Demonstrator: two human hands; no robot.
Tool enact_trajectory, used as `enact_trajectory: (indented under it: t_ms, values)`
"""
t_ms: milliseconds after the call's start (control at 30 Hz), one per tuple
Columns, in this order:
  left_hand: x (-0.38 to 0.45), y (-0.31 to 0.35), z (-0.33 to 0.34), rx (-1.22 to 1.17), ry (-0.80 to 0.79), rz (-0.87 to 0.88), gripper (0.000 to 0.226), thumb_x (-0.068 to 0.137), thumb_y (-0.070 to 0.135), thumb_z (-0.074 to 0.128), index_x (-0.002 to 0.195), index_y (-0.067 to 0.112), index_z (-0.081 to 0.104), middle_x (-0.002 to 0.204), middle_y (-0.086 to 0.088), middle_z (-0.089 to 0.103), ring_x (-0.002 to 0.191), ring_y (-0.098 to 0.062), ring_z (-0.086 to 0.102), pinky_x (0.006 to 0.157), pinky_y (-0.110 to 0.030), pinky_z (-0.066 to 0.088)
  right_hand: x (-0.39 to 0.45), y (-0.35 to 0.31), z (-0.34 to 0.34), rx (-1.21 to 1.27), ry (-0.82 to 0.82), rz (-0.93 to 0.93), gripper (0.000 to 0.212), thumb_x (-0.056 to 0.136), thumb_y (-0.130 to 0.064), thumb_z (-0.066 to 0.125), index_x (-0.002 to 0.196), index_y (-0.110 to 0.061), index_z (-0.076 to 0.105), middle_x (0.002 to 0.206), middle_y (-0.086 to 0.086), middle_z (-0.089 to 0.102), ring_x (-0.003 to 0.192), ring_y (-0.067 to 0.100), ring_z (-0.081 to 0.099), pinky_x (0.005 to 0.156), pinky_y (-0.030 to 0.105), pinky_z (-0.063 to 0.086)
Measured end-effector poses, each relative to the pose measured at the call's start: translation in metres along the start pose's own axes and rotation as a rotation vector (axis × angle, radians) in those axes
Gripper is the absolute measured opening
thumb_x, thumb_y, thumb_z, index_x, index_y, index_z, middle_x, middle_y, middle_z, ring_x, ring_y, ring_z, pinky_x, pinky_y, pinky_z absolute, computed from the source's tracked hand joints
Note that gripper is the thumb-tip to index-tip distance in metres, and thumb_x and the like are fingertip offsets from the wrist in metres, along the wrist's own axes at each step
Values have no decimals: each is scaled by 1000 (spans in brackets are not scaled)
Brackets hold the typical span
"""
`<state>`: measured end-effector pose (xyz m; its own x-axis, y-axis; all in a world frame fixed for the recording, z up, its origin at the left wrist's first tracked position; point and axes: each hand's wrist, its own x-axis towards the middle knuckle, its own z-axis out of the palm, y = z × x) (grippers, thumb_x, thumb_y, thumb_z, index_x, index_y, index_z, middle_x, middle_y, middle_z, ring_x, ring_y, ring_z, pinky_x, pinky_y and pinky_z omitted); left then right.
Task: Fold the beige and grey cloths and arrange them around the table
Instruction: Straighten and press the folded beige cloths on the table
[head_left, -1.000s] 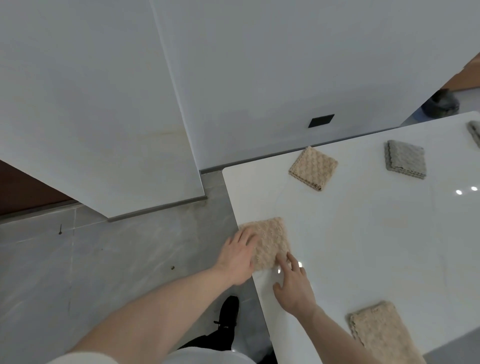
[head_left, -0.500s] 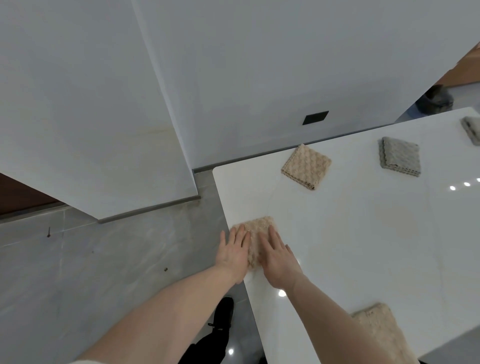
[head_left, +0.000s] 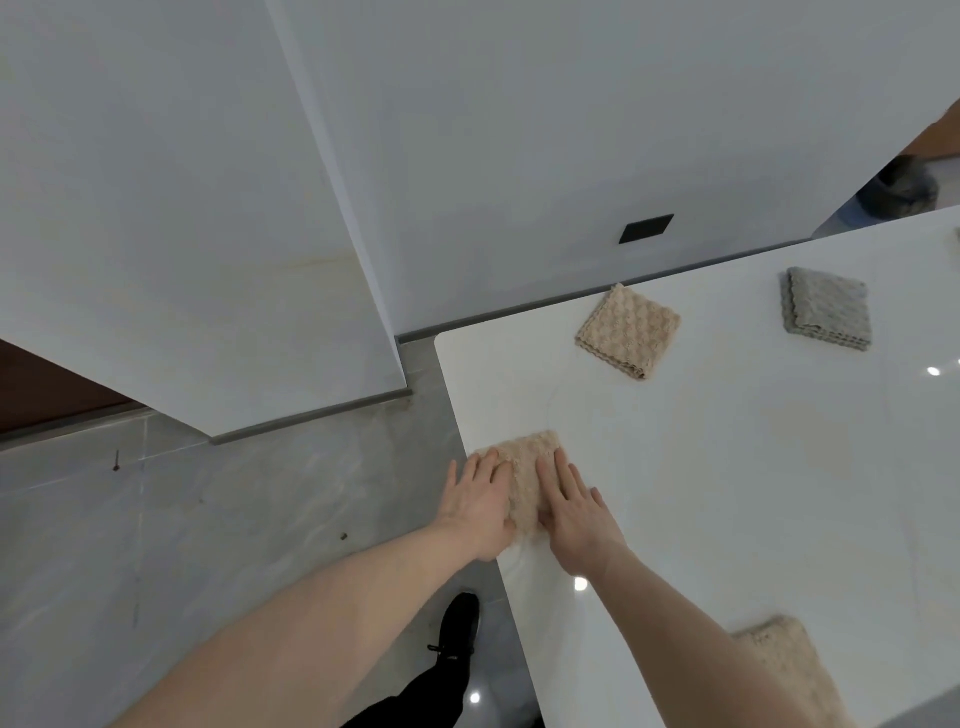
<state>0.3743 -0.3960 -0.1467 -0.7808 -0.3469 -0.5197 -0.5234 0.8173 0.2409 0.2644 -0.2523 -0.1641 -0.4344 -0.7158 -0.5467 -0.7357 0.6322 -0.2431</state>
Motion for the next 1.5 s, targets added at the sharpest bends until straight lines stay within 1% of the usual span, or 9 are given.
enact_trajectory:
  t_ms: [100, 167, 367, 667, 967, 1133, 1300, 1400, 1500]
  values:
    - [0, 7, -10, 49, 111, 5, 76, 89, 44, 53, 152, 10, 29, 156, -10, 29, 146, -30, 22, 124, -52, 10, -8, 1, 5, 28, -17, 28, 70, 107, -36, 27, 155, -29, -24, 161, -5, -32, 154, 21, -15, 125, 48, 7]
    - [0, 10, -6, 76, 141, 40, 83, 92, 44, 50, 158, 7, 17, 163, -12, 17, 151, -31, 14, 125, -51, 8, -6, 2, 1, 33, -31, 33, 70, 107, -38, 28, 156, -29, -21, 162, -5, -30, 154, 21, -13, 125, 49, 7]
    - [8, 3, 15, 141, -42, 16, 85, 103, 49, 39, 161, 12, -12, 169, -4, -18, 155, -27, -16, 125, -55, 0, 0, -2, -20, 36, 54, -10, 71, 105, -50, 25, 157, -30, -19, 164, -2, -28, 153, 22, -13, 125, 50, 8]
    - [21, 6, 11, 294, -155, -7, 98, 101, 55, 44, 157, 11, -22, 166, -7, -26, 154, -30, -18, 123, -60, -2, 24, -11, -12, -13, -15, -21, 75, 105, -28, 35, 158, -22, -18, 162, 0, -32, 153, 25, -17, 125, 52, 8]
    - [21, 6, 11, 288, -146, -19, 96, 100, 57, 44, 159, 12, -17, 167, -7, -25, 155, -31, -15, 123, -61, -3, -17, -9, 13, 95, 82, 43, 66, 104, -17, 28, 160, -22, -8, 166, -4, -20, 155, 22, -4, 125, 41, 14]
    - [23, 6, 4, 260, -165, -26, 99, 97, 59, 49, 160, 14, -13, 168, -4, -19, 155, -32, -9, 124, -60, 1, -28, -11, 6, 122, 74, 47, 66, 98, -11, 32, 160, -12, 8, 169, 3, -4, 152, 20, 20, 118, 34, 31]
    - [22, 5, -5, 140, -196, -2, 96, 95, 57, 49, 162, 15, -6, 169, -3, -13, 155, -33, -6, 124, -57, 9, -51, -10, 4, 155, -2, 103, 63, 101, -20, 40, 159, -17, 14, 168, -5, 6, 140, 23, 42, 108, 37, 42]
    - [24, 0, -21, 1, -209, 20, 88, 96, 58, 45, 163, 18, 5, 170, -2, -3, 155, -30, 3, 125, -51, 15, -63, -8, 3, 158, -30, 103, 67, 100, -24, 43, 159, -20, 12, 168, -6, 5, 143, 23, 38, 109, 40, 42]
    - [9, -3, -25, 44, -59, 74, 76, 99, 45, 43, 162, 18, 10, 170, -8, 1, 155, -33, 5, 126, -47, 11, -72, -6, -4, 155, -8, 87, 69, 99, -18, 44, 159, -25, 11, 168, -4, 0, 149, 25, 26, 114, 40, 37]
